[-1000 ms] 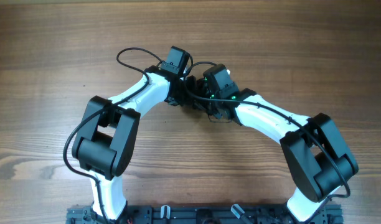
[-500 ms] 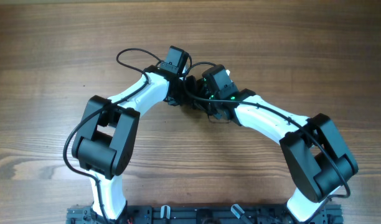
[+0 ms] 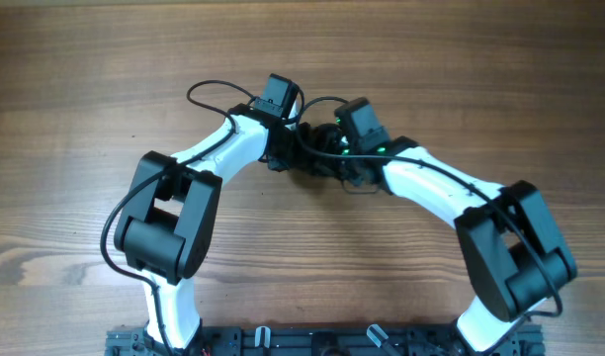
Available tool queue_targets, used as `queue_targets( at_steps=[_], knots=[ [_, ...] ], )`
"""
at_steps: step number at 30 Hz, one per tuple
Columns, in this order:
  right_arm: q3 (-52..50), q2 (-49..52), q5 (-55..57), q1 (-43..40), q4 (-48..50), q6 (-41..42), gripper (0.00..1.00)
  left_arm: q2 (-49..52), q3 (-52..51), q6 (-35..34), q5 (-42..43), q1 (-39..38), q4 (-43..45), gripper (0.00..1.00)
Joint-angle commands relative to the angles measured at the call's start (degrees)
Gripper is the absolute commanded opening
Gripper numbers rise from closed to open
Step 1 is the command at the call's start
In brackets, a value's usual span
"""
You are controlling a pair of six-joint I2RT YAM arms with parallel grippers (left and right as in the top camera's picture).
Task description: Untangle cables
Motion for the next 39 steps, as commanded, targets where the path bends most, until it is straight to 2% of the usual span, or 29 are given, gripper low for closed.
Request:
queue_targets(
  at_steps=[1, 7, 12, 15, 24, 39],
  knots=[
    [-0.7, -3.7, -10.5, -2.1, -0.3, -8.9, 0.04, 1.6, -0.5, 0.2, 2.9, -1.2, 0.3, 0.04],
    [-0.7, -4.1, -24.0, -2.5, -0.6, -14.5, 0.04, 1.6, -0.5, 0.2, -0.7, -1.2, 1.1, 0.04],
    [-0.7, -4.2, -28.2, -2.9, -0.6, -18.0, 0.04, 1.6, -0.5, 0.3, -4.9, -1.2, 1.1, 0.04],
    [-0.7, -4.2, -30.8, -4.3, -0.8, -17.9, 0.04, 1.6, -0.8, 0.2, -7.4, -1.2, 1.1, 0.04],
    [-0.7, -4.2, -52.0, -13.2, 2.2, -17.5, 0.04, 1.7, -3.1, 0.3, -10.6, -1.2, 1.8, 0.04],
    [-0.7, -4.2, -54.9, -27.8, 2.0, -12.6, 0.04, 1.7, -3.4, 0.3, -13.2, -1.2, 1.6, 0.04]
  ],
)
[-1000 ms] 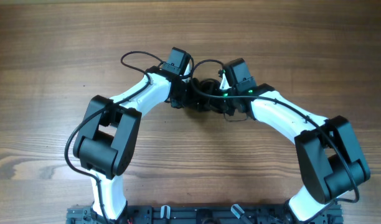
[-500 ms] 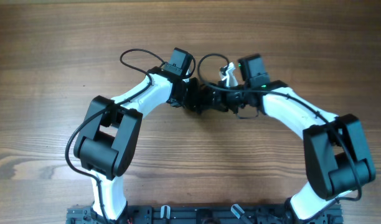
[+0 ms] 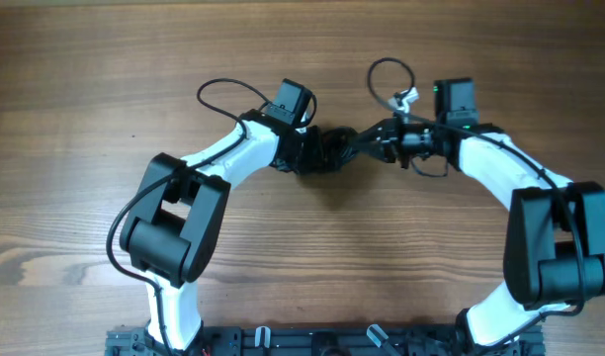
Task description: Untangle cables
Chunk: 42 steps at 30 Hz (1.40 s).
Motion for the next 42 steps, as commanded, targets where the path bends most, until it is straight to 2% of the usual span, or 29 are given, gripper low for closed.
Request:
queue_targets(
  at_steps=[1, 10, 16, 17, 24, 28, 35, 42],
  knots=[
    [1.1, -2.7, -7.7, -4.0, 1.2, 1.2, 0.04, 1.6, -2.5, 0.3, -8.1, 1.4, -1.5, 0.04],
    [1.1, -2.6, -7.1, -3.5, 0.3, 0.5, 0.06, 1.6, -2.5, 0.3, -8.1, 1.4, -1.1, 0.04],
    [1.1, -2.6, 1.6, -2.8, -4.3, -1.5, 0.34, 1.6, -2.5, 0.3, -6.7, 3.2, -1.1, 0.04],
    [1.1, -2.6, 3.3, -2.3, -5.5, -1.6, 0.36, 1.6, -2.5, 0.3, -5.7, 3.7, -1.1, 0.04],
    [1.1, -2.6, 6.8, 3.7, -9.8, -3.9, 0.38, 1.6, -2.5, 0.3, -1.8, 5.7, -1.1, 0.04],
    [1.1, -2.6, 9.7, 8.2, -10.9, -3.5, 0.34, 1.6, -2.5, 0.2, -1.7, 5.7, -1.1, 0.04],
    [1.1, -2.6, 18.9, 14.2, -10.9, 0.3, 0.3, 1.6, -2.5, 0.3, -0.7, 5.7, -1.0, 0.04],
    [1.1, -2.6, 28.6, 15.8, -11.0, 2.5, 0.3, 1.6, -2.5, 0.3, -0.7, 5.7, -1.0, 0.04]
  ],
)
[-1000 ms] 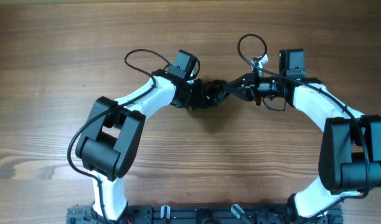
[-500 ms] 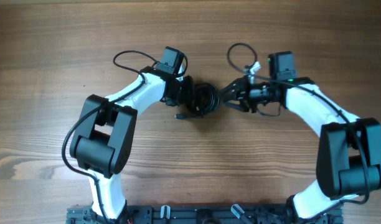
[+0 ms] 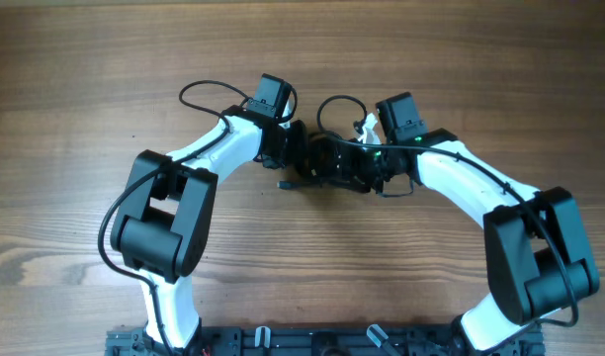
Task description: Untangle cables
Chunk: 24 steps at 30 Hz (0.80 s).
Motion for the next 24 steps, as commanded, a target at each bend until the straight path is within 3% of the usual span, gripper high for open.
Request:
queue_targets(
  at_steps=[1, 17, 18, 19, 24],
  knots=[
    [0.8, -1.2, 8.1, 0.4, 0.0, 1.6, 0.3, 1.6, -1.9, 0.3, -3.7, 1.1, -0.9, 0.04],
    [0.8, -1.2, 14.8, 0.4, 3.2, 1.8, 0.18, 1.6, -1.9, 0.3, -3.7, 1.1, -0.9, 0.04],
    [0.8, -1.2, 14.8, 0.4, 3.2, 1.8, 0.15, 1.6, -1.9, 0.3, -3.7, 1.1, -0.8, 0.04],
    [0.8, -1.2, 14.7, 0.4, 3.2, 1.8, 0.05, 1.6, -1.9, 0.3, -3.7, 1.1, -0.8, 0.04],
    [0.8, -1.2, 10.1, 0.4, 3.3, 1.1, 0.04, 1.6, -1.9, 0.3, -3.7, 1.1, -0.9, 0.04]
  ],
)
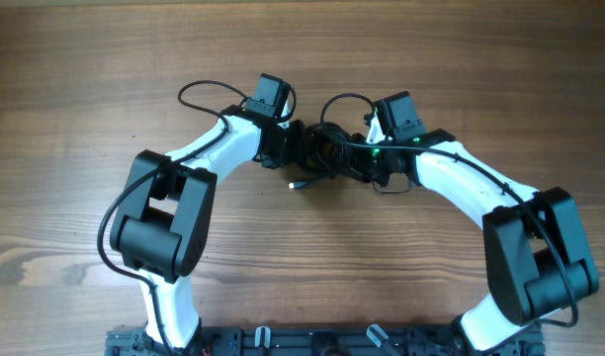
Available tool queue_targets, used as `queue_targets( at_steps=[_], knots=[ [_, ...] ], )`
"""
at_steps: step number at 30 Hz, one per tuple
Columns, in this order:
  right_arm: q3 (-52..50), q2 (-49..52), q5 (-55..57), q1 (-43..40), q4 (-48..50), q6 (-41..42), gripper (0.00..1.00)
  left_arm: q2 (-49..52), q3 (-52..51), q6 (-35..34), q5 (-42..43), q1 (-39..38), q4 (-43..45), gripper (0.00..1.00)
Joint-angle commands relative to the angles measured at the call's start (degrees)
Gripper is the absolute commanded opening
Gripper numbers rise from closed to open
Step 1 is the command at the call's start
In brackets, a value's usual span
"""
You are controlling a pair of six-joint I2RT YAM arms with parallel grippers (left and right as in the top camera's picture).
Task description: Untangle cables
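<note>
A knot of black cables (pixel 322 150) lies bunched on the wooden table between my two grippers. My left gripper (pixel 299 148) reaches into its left side, shut on the cables. From the right, my right gripper (pixel 350 158) is buried in the bundle and also shut on it. One loose cable end with a small plug (pixel 301 183) sticks out below the bundle on the table. The fingertips are mostly hidden among the black strands.
Each wrist carries its own thin black lead: a loop (pixel 199 92) behind the left wrist and a loop (pixel 340 102) behind the right wrist. The wooden table (pixel 85 59) spreads all around; the arm bases stand at the front edge.
Both grippers stay at the bundle, almost where they were. The loose plug end has shifted a little to the right, and the bundle sits slightly higher and tighter.
First both grippers were pressed together over the knot at the table's middle. Then the right gripper stood well to the right with cable stretched between the two. After that the grippers were close again, and they remain at the bunched cables now.
</note>
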Motion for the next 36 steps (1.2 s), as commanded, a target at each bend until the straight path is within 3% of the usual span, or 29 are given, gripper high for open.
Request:
queue_targets(
  at_steps=[1, 7, 14, 26, 31, 36],
  knots=[
    [0.8, -1.2, -4.2, 0.2, 0.5, -0.6, 0.04, 1.6, -1.9, 0.3, -3.6, 0.9, -0.8, 0.04],
    [0.8, -1.2, -18.4, 0.2, 0.9, -7.9, 0.04, -1.0, -1.8, 7.8, 10.4, 4.7, -2.9, 0.04],
    [0.8, -1.2, -22.1, 0.1, 4.1, -10.6, 0.04, -3.3, -1.8, 7.8, 28.2, 8.6, -4.7, 0.04],
    [0.8, -1.2, -13.2, 0.3, 6.7, -7.6, 0.05, -3.3, -1.8, 6.2, 25.5, 7.5, -6.3, 0.04],
    [0.8, -1.2, -5.5, 0.3, 3.3, -7.6, 0.13, -3.3, -2.2, 5.9, 21.8, 7.3, -6.9, 0.04],
    [0.8, -1.2, -4.7, 0.3, 0.0, -8.4, 0.16, -3.2, -2.8, 5.9, 17.0, 6.6, -7.0, 0.04]
  ],
)
